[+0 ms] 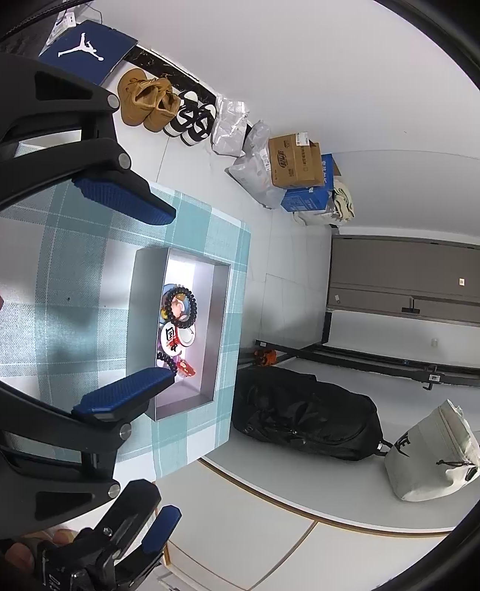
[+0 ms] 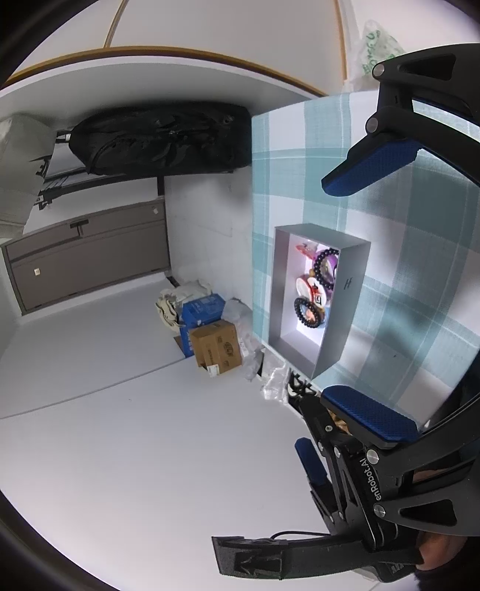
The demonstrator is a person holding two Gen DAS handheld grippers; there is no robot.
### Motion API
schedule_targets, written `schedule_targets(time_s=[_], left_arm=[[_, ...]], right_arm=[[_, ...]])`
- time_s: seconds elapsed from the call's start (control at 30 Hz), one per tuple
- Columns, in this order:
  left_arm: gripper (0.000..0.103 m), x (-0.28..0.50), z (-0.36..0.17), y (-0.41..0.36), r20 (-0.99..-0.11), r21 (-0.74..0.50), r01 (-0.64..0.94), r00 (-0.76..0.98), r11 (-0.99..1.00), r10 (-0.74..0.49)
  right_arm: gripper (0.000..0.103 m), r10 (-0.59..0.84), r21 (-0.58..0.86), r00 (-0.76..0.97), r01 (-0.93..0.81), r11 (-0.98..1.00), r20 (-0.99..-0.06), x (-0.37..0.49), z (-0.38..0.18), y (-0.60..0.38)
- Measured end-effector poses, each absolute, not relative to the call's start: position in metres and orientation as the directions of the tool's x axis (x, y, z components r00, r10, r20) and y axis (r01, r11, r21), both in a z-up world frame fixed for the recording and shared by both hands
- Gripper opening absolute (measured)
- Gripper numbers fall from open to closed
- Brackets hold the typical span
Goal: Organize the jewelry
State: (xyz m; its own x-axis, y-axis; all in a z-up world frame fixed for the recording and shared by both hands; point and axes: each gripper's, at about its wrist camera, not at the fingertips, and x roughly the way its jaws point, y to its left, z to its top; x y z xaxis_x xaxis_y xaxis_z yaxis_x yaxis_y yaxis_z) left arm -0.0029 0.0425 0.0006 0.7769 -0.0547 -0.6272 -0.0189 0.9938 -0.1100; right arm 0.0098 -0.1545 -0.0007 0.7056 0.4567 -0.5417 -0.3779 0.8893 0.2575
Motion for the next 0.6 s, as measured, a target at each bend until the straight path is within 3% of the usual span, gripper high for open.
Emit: schedule_targets(time_s=[0.6], left_arm=[[0.076,0.0004,0.0034,0.0418,-0.625,-0.129,-0.013,0.777,0.992,-0.071]], right_arm=[[0.103,0.446,0.247,0.701,-0.373,0.894,-0.556,0.0119,-0.0038,-0.1522]])
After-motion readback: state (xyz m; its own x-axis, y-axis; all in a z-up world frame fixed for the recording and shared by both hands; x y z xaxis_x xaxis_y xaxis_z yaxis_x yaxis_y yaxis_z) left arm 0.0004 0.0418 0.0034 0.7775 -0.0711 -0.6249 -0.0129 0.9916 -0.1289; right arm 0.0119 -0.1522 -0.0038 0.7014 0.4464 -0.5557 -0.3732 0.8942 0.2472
